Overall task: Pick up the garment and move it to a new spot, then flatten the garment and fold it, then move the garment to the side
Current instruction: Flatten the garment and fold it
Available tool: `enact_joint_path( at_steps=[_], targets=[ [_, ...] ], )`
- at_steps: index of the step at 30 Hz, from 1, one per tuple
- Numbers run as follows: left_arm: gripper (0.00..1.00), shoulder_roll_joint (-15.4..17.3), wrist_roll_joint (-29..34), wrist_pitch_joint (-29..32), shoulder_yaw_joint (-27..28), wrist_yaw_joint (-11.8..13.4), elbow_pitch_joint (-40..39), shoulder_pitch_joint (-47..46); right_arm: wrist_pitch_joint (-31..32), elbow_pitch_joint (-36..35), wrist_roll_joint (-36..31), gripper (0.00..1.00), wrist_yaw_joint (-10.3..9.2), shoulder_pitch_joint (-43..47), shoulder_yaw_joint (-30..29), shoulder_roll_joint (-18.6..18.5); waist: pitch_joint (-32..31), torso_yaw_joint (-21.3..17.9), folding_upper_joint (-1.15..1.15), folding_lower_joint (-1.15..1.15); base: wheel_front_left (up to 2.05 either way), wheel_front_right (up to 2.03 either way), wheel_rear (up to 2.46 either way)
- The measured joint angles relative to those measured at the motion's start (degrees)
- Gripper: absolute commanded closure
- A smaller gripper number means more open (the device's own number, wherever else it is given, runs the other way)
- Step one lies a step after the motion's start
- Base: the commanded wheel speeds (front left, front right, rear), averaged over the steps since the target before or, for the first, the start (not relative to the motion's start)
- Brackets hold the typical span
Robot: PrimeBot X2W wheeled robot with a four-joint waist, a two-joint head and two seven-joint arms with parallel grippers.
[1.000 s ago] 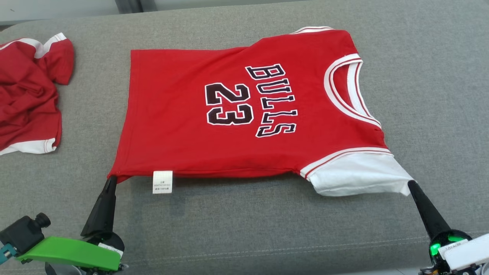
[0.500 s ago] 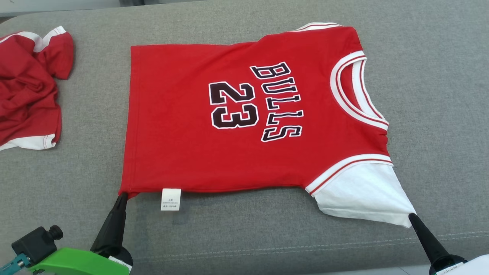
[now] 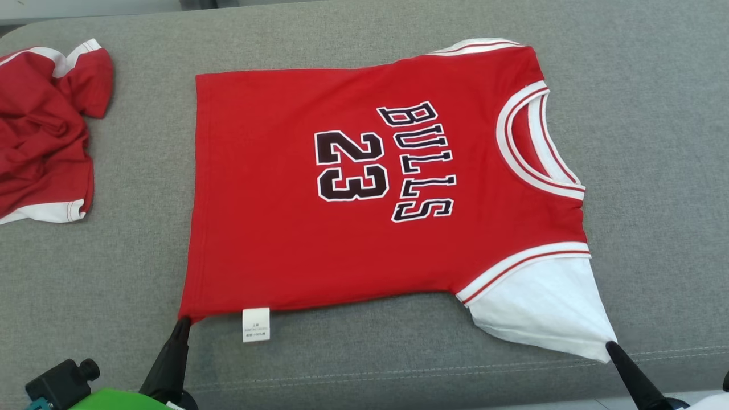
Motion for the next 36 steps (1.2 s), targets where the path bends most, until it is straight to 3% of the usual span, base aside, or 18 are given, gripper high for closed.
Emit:
enact_joint_path(
  at_steps=[36],
  targets=[
    [1.00, -0.09, -0.01, 0.91, -0.92, 0.68, 10.24, 2.60, 2.29, 8.94, -3.11, 1.00, 0.20, -0.63, 4.59, 0.33, -1.96, -0.92, 0.00, 0.00, 0.00, 0.00, 0.00]
  ],
)
